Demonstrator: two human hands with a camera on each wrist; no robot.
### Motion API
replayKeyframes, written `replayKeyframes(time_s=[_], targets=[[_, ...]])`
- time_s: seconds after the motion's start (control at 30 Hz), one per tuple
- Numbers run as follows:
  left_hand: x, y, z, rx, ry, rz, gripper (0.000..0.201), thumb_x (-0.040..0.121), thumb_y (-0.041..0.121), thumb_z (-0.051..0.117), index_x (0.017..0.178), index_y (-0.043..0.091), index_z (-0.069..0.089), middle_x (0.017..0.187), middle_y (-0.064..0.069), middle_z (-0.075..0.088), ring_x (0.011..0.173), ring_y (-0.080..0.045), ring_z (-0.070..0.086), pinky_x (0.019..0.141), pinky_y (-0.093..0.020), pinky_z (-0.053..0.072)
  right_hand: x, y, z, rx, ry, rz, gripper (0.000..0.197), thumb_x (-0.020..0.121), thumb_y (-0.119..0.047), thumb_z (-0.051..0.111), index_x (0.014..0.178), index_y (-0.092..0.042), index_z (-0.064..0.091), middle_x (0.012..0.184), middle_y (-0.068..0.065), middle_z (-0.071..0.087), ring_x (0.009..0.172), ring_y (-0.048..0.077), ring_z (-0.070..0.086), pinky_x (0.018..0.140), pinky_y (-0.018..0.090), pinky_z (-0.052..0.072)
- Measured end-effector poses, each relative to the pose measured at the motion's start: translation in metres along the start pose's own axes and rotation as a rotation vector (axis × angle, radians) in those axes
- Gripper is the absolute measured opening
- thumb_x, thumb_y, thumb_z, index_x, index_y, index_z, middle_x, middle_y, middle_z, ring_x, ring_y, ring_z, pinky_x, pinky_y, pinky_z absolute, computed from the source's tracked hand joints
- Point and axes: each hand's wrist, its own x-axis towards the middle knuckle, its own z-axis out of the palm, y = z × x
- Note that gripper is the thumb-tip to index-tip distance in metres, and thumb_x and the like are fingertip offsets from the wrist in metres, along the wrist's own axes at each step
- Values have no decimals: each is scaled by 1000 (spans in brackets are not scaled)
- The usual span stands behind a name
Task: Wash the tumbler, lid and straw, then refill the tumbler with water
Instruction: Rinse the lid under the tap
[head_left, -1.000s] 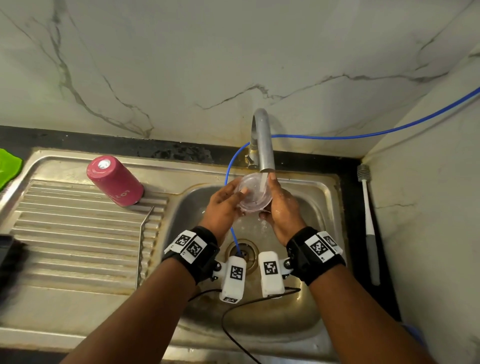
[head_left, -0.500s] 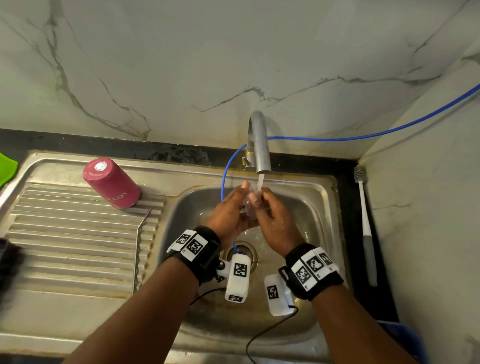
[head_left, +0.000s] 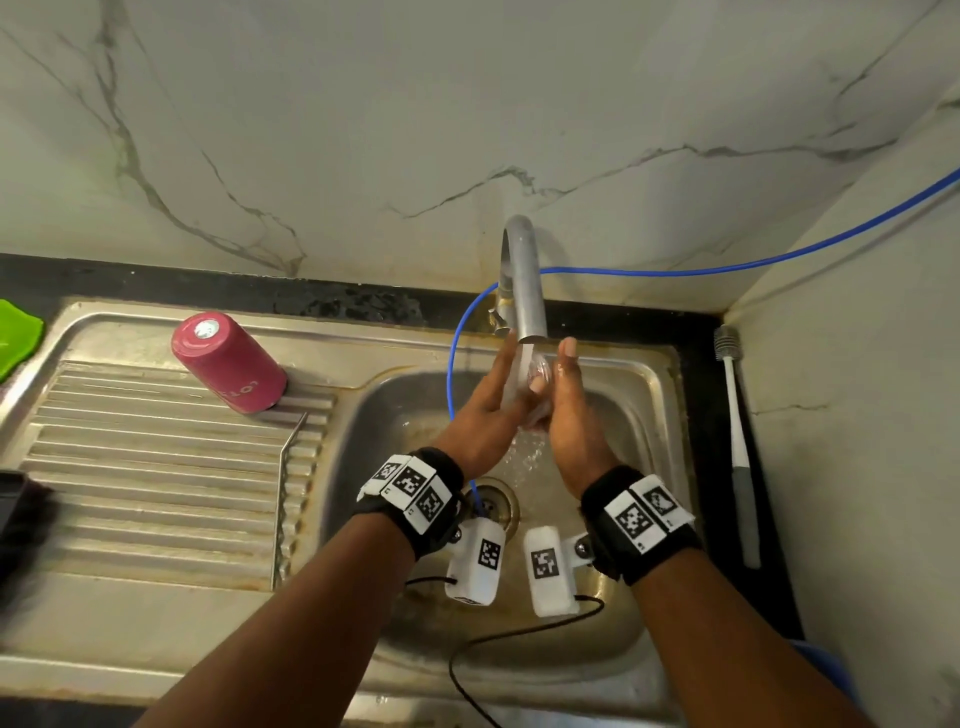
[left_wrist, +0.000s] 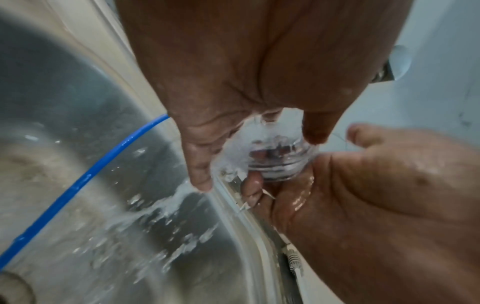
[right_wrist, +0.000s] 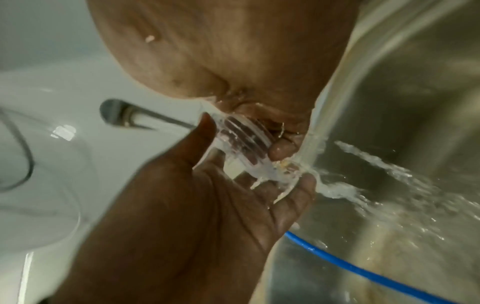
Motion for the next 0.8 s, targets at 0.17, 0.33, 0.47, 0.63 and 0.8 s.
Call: replayKeyframes(time_s=[0.17, 0.33, 0.47, 0.63, 0.8], targets=[[-2, 3, -7, -11, 52, -87, 50, 111, 53, 36, 159, 48, 24, 107, -4, 69, 78, -11, 71, 69, -30, 56, -5, 25, -3, -299, -105, -260, 55, 98, -79, 27, 130, -40, 49, 123, 0, 66, 114, 17, 68, 90, 39, 61], [-3, 1, -12, -258, 161, -150, 57, 100, 56, 57, 153, 39, 45, 130, -11, 67, 107, -27, 74, 98, -57, 58, -10, 39, -14, -281, -102, -364, 54, 104, -62, 35, 129, -22, 63, 122, -4, 71, 116, 12, 67, 98, 34, 54], [-5, 0, -10, -385, 181, -194, 38, 104, 39, 56, 139, 23, 59, 136, -20, 65, 121, -37, 68, 98, -57, 58, 0, 44, -21, -508, 77, -533, 41, 103, -46, 54, 132, -16, 56, 125, 0, 62, 115, 17, 62, 93, 46, 57], [-4, -6, -17, -501, 251, -204, 49, 103, 39, 46, 137, 7, 59, 125, -23, 68, 90, -32, 73, 73, -44, 59, 14, 39, -27, -677, -10, -506, 85, 85, -52, 80, 153, -19, 42, 147, -1, 51, 131, 12, 54, 101, 33, 54], [-3, -3, -20, -587, 200, -270, 51, 109, 31, 23, 128, 4, 62, 114, -21, 72, 87, -29, 74, 56, -32, 59, 18, 32, -26, -674, -57, -574, 92, 75, -42, 94, 150, -20, 46, 141, -2, 57, 127, 12, 58, 101, 33, 56]])
